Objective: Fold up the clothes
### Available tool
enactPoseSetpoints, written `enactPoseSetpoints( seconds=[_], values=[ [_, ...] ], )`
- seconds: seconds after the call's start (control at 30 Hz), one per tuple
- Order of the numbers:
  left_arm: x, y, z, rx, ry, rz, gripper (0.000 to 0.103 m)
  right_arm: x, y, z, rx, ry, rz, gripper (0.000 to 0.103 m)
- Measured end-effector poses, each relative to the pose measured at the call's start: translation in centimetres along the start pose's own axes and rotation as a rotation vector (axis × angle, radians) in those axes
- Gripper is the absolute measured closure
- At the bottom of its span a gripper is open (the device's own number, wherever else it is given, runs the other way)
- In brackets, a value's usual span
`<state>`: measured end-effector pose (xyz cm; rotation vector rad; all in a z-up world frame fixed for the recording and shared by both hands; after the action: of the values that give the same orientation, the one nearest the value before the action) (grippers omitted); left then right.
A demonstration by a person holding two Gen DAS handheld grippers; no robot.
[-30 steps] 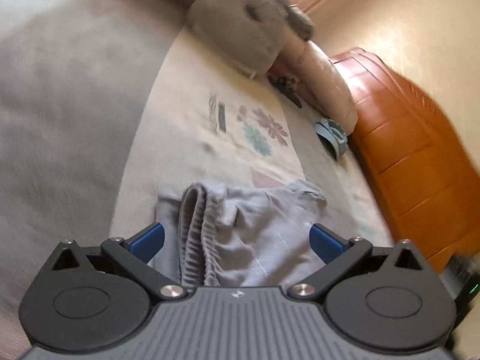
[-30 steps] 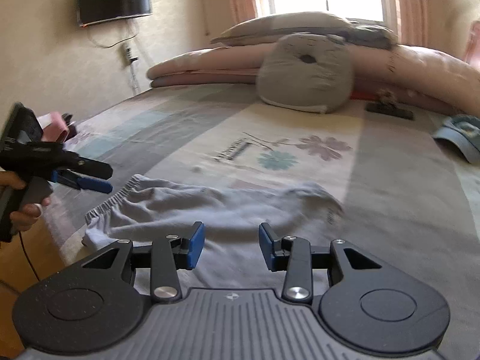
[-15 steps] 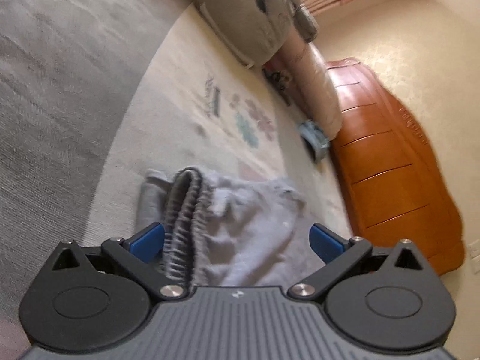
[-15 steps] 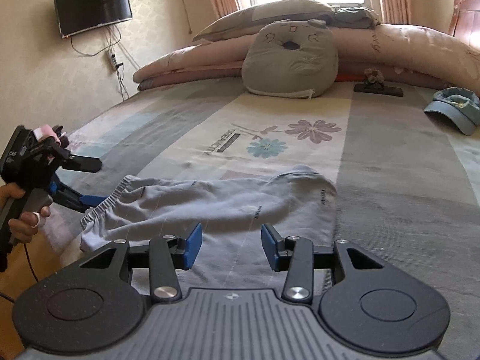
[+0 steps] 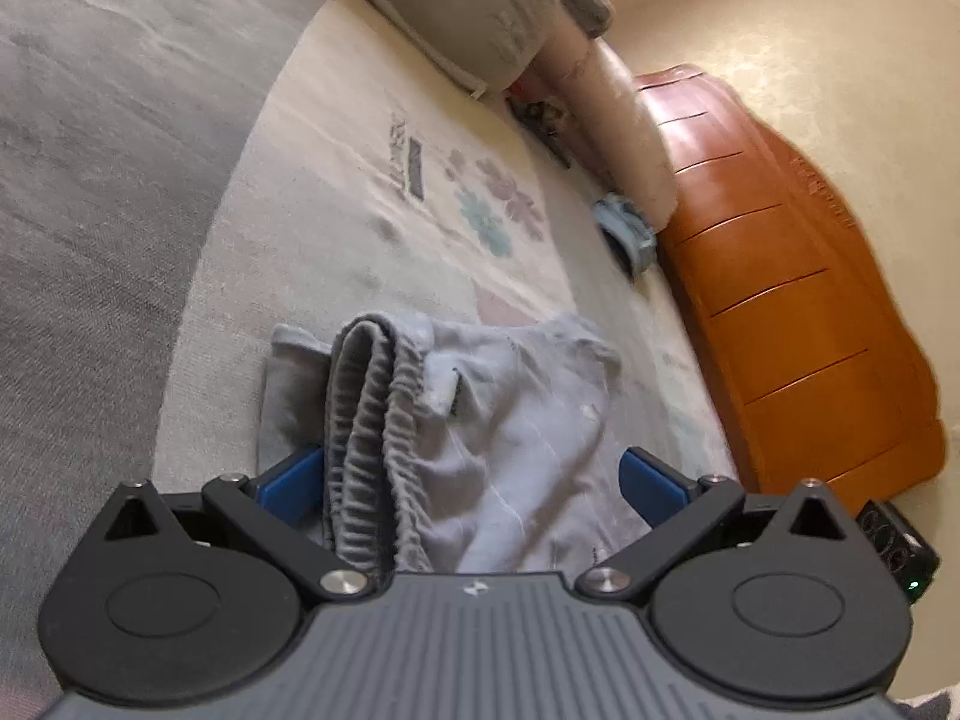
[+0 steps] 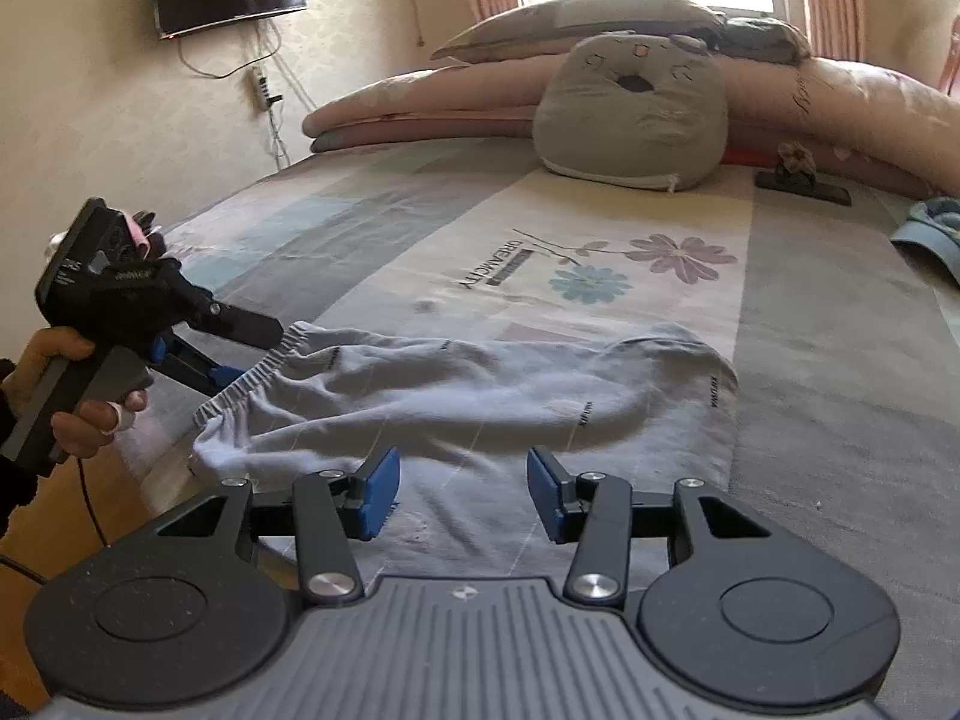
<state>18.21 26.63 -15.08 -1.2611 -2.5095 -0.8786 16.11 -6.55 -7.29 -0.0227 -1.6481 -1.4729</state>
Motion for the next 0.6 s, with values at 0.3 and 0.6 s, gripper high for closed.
enactPoseSetpoints(
  seconds=[0.3, 0.6],
  values=[
    [0.8, -0.2, -1.8, -0.118, 0.293, -0.04, 0.088, 0.2, -0.8, -0.6, -0.014, -0.02, -0.003, 0.049],
    [2.8, -1.1, -2.3, -0.105, 0.321, -0.115, 0.09, 0.6, -1.0, -1.7, -0.035, -0.033, -0.014, 0.049]
  ],
)
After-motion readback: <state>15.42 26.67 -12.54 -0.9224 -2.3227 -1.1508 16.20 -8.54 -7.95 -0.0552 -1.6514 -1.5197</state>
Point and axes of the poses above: each gripper's, at about its wrist camera, not at the fingertips, and x roughly against the way its jaws point, z to its left, y to its top, the point moved 2 cm from there along -x, roughly the way its jaws point, and after that the axes turned 6 degrees about -y, right-handed, at the moved point
